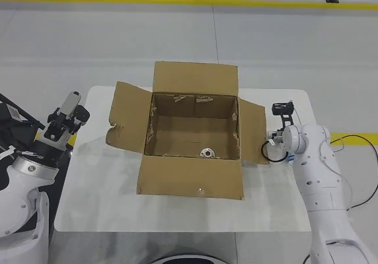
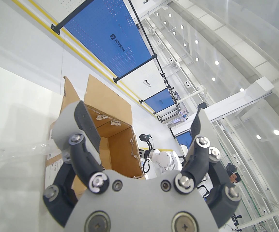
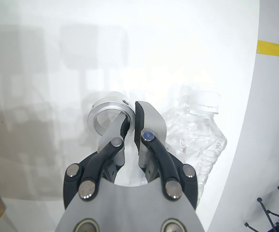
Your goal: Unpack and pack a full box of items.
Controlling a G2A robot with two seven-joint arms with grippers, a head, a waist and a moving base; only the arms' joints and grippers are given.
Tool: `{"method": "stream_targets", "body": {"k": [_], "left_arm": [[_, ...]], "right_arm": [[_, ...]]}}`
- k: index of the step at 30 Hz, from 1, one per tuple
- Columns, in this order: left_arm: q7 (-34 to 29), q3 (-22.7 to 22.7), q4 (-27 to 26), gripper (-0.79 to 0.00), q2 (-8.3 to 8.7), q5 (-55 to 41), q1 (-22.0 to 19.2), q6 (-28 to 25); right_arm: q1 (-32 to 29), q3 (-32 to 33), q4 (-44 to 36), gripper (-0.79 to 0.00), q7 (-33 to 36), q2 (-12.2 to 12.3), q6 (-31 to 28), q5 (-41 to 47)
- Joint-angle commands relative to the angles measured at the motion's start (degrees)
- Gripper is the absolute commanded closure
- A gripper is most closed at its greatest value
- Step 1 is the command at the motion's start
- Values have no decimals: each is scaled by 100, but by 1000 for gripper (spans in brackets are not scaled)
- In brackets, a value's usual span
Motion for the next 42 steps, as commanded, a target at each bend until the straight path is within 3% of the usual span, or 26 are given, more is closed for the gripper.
{"method": "stream_targets", "body": {"k": [1, 4, 11, 20, 33, 37, 42], "left_arm": [[0, 0, 0, -785, 0, 0, 0, 0], [0, 0, 0, -785, 0, 0, 0, 0], [0, 0, 0, -785, 0, 0, 0, 0], [0, 0, 0, -785, 0, 0, 0, 0], [0, 0, 0, -785, 0, 0, 0, 0], [0, 0, 0, -785, 0, 0, 0, 0], [0, 0, 0, -785, 0, 0, 0, 0]], "right_arm": [[2, -16, 26, 0, 31, -1, -8, 11], [14, -21, 76, -25, 91, 1, 3, 17], [5, -4, 95, -191, 93, 14, 42, 2], [-65, 80, -176, -215, 177, 51, 109, -68], [-506, 325, -2347, -277, 549, 129, 68, -109], [-524, 287, -2916, -354, 731, 131, 61, -148], [-430, 108, -3605, -385, 868, 97, -121, 298]]}}
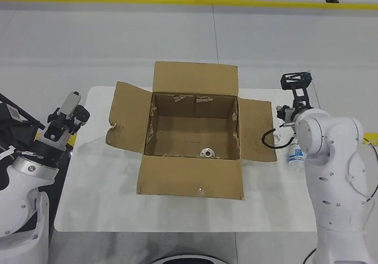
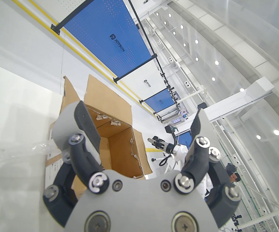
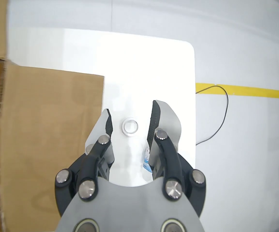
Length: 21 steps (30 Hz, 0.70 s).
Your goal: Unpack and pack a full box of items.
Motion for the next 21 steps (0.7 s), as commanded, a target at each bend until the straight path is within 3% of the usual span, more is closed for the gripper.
{"method": "stream_targets", "body": {"k": [1, 4, 5, 7, 10, 16, 21], "left_arm": [[0, 0, 0, -785, 0, 0, 0, 0], [0, 0, 0, -785, 0, 0, 0, 0], [0, 0, 0, -785, 0, 0, 0, 0], [0, 0, 0, -785, 0, 0, 0, 0], [0, 0, 0, -785, 0, 0, 0, 0], [0, 0, 0, -785, 0, 0, 0, 0], [0, 0, 0, -785, 0, 0, 0, 0]], "right_arm": [[63, -108, -293, -391, 66, -22, -148, 385], [186, -312, -552, -400, 265, -60, -366, 1035], [245, -387, -599, -449, 328, -71, -438, 1218], [378, -552, -586, -465, 505, -93, -608, 1620], [617, -886, -465, -594, 762, -131, -742, 1950], [1091, -1666, 4, -767, 1024, -248, -568, 2151], [1419, -2182, 351, -785, 1129, -360, -264, 2255]]}}
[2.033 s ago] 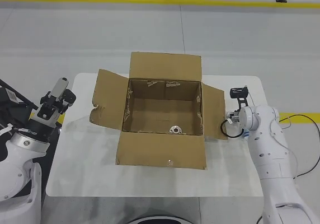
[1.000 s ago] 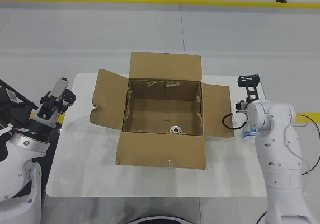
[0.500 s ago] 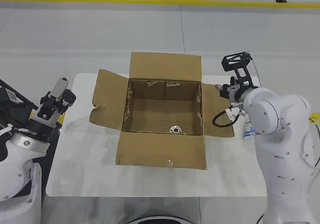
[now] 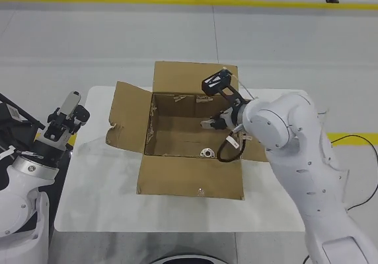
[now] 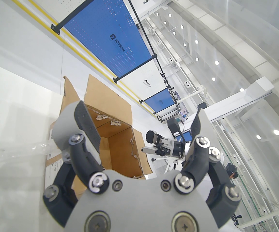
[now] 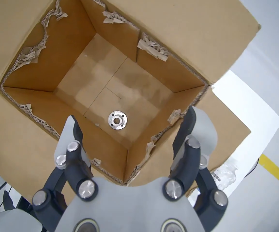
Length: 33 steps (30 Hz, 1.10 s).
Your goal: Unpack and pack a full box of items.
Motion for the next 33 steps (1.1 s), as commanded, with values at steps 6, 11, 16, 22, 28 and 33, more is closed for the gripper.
{"method": "stream_targets", "body": {"k": [6, 11, 16, 22, 28, 33], "left_arm": [[0, 0, 0, -785, 0, 0, 0, 0], [0, 0, 0, -785, 0, 0, 0, 0], [0, 0, 0, -785, 0, 0, 0, 0], [0, 0, 0, -785, 0, 0, 0, 0], [0, 0, 0, -785, 0, 0, 0, 0], [0, 0, 0, -785, 0, 0, 0, 0]], "right_arm": [[432, -561, 627, -785, -62, -174, 494, 161], [432, -561, 627, -785, -62, -174, 494, 161], [432, -561, 627, -785, -62, -174, 494, 161], [456, -758, 964, -785, -263, -223, 498, 112], [995, -1409, 1757, -785, -96, -487, 891, 224], [1404, -1865, 2511, -785, 245, -726, 999, 484]]}}
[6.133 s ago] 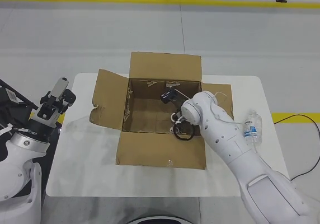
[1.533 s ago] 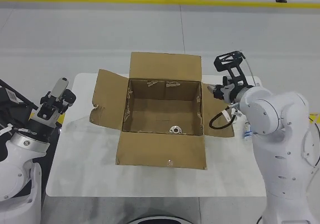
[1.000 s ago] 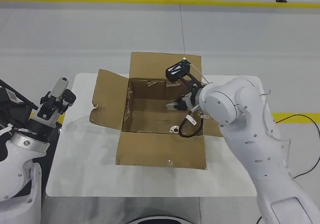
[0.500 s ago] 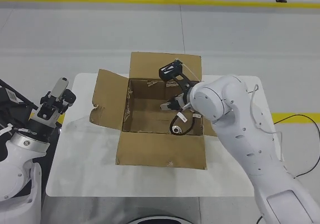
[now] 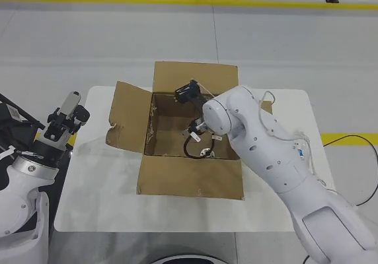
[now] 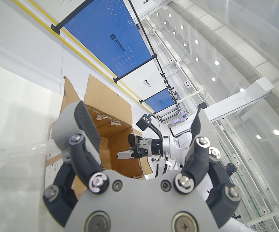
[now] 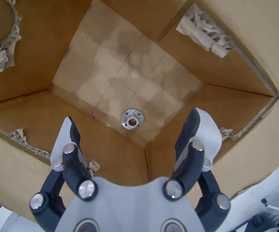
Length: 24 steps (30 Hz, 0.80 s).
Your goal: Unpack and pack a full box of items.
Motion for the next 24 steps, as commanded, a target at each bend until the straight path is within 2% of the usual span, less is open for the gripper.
{"method": "stream_targets", "body": {"k": [1, 6, 7, 8, 9, 11, 12, 16, 17, 24], "left_arm": [[0, 0, 0, -785, 0, 0, 0, 0], [0, 0, 0, -785, 0, 0, 0, 0], [0, 0, 0, -785, 0, 0, 0, 0], [0, 0, 0, -785, 0, 0, 0, 0], [0, 0, 0, -785, 0, 0, 0, 0], [0, 0, 0, -785, 0, 0, 0, 0], [0, 0, 0, -785, 0, 0, 0, 0], [0, 0, 0, -785, 0, 0, 0, 0], [0, 0, 0, -785, 0, 0, 0, 0], [0, 0, 0, -785, 0, 0, 0, 0]], "right_arm": [[176, -213, 335, -785, 138, -107, 53, 37], [401, -440, 924, -785, 112, -315, 136, 320], [428, -463, 1048, -745, 119, -348, 163, 375], [446, -476, 1124, -653, 114, -370, 178, 411], [471, -499, 1280, -613, 102, -410, 198, 488], [504, -535, 1518, -459, 82, -466, 277, 545], [510, -539, 1610, -434, 64, -492, 270, 617], [523, -539, 1917, -416, 25, -555, 232, 765], [515, -530, 2009, -391, 16, -566, 204, 802], [405, -515, 2343, -385, 28, -607, 226, 878]]}}
